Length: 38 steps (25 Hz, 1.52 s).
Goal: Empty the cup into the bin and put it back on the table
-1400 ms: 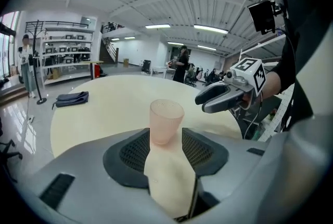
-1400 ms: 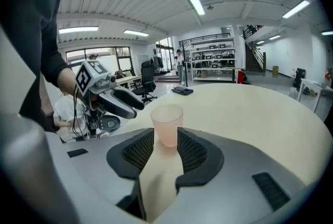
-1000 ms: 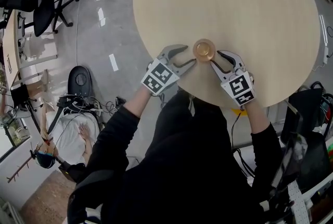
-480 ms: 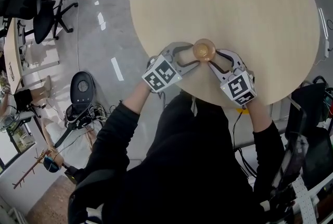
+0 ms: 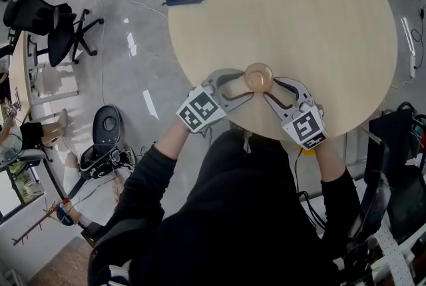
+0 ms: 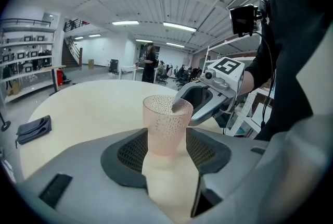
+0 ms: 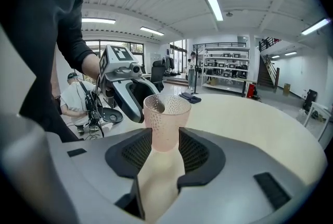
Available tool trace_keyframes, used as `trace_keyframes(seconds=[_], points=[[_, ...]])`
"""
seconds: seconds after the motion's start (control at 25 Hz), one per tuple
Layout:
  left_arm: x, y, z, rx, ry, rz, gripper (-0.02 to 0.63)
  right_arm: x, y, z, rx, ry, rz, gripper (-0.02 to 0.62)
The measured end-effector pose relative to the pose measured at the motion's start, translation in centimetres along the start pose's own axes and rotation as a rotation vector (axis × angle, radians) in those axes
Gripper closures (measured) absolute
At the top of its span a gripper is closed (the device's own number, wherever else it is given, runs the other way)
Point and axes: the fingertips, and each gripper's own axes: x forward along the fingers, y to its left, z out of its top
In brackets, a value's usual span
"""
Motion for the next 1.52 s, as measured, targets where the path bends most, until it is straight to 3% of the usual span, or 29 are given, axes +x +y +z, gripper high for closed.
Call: trace_keyframes(seconds=[0.2,0.52,0.68,0.84,1.12,1.52], points=[[-1.7,-2.2,3.7,0.039,-0.056,0.017,0.365,-3.3,0.6,2.8,-0.004,-0.061,-0.029,0.434],[-4.5,-10.3,7.0,0.038,-0.154,-0.025,0.366,-10.5,5.6,4.4,0.141,-0.187,-0.021,0.434],[-3.8,-12.0,9.7,0.072,-0.208,-0.041,0.365,-13.7,4.9,5.1,0.096,-0.217,-0.052,0.434],[-5.2,-13.3,10.7,0.076,-0.264,-0.093,0.365,-15.2,6.1,7.0,0.086,-0.223,-0.140,0.434],[-6.7,-16.3,11.1,0.149,-0.309,-0.251,0.365,-17.4,9.2,7.2,0.156,-0.233,-0.327,0.434],[-8.4,-21.1,8.1,0.130,-0.315,-0.595,0.365,-19.1,16.3,5.3,0.332,-0.297,-0.611,0.434]])
